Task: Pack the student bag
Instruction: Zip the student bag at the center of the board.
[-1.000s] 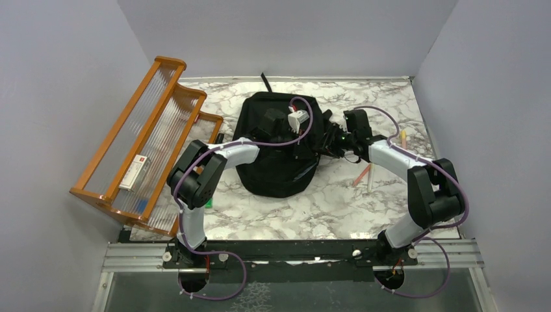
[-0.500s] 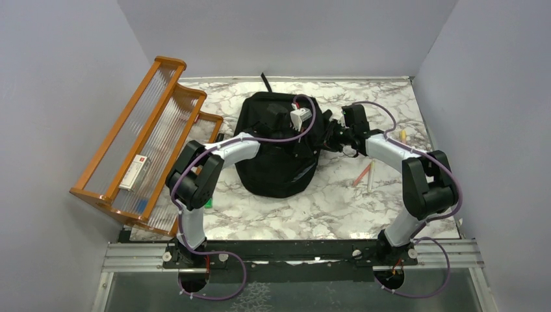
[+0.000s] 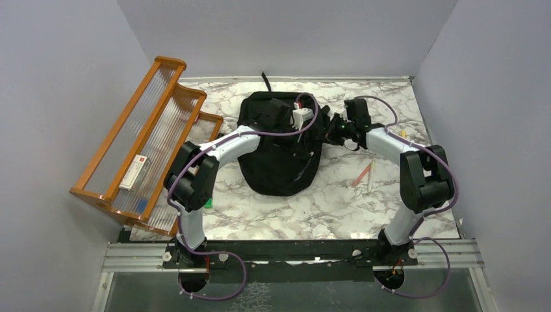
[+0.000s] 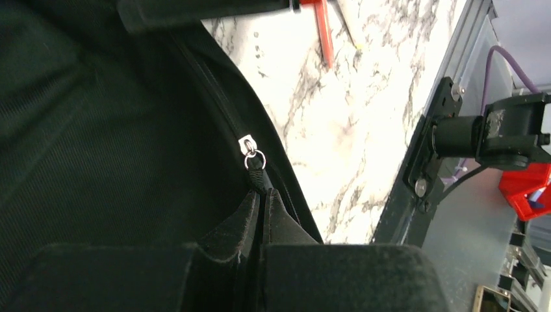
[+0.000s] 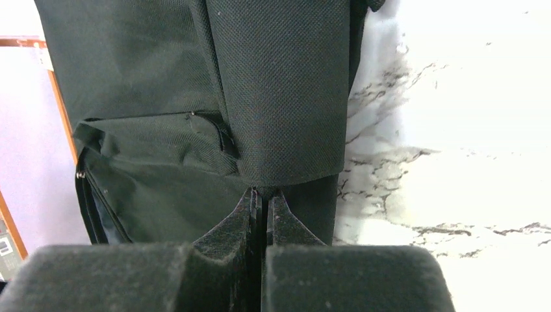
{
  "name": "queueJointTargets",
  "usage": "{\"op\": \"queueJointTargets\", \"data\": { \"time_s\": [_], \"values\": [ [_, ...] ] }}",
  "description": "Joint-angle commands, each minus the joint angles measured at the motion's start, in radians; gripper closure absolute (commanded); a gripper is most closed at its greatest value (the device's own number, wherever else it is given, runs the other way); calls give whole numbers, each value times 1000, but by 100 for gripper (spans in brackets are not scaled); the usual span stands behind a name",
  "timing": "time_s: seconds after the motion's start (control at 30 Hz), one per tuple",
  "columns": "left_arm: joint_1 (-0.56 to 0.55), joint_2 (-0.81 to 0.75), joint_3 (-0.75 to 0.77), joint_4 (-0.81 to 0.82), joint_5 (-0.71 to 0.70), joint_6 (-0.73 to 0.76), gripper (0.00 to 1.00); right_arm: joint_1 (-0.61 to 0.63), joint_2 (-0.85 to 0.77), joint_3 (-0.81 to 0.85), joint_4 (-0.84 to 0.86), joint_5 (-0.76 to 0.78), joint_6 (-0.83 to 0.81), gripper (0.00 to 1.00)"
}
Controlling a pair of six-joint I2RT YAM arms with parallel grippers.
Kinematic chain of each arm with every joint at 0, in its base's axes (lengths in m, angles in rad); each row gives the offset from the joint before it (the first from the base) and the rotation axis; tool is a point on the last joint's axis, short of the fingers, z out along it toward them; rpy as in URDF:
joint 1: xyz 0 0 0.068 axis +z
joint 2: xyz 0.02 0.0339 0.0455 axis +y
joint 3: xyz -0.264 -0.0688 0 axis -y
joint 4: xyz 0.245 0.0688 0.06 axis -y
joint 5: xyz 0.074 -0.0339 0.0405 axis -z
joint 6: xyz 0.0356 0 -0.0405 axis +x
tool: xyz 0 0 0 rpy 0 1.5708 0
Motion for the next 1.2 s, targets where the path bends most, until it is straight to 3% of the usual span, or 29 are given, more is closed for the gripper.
{"op": "queueJointTargets", "data": {
  "time_s": [0.0,0.63,0.8,0.97,1.17],
  "values": [
    [-4,-95,6,-122,-6,34,100,-35,37,67,30,49,-24,99],
    [-4,-285,-210,-189,-23,69,100,-126,120,256,-41,188,-149,97],
    [-4,-242,-175,-177,-46,77,100,-130,116,326,-104,182,-187,79],
    [-4,-172,-115,-130,-12,60,100,-130,15,241,-123,137,-176,59],
    [-4,-135,-74,-111,9,73,100,-128,-142,92,-166,23,-104,47]
  ]
}}
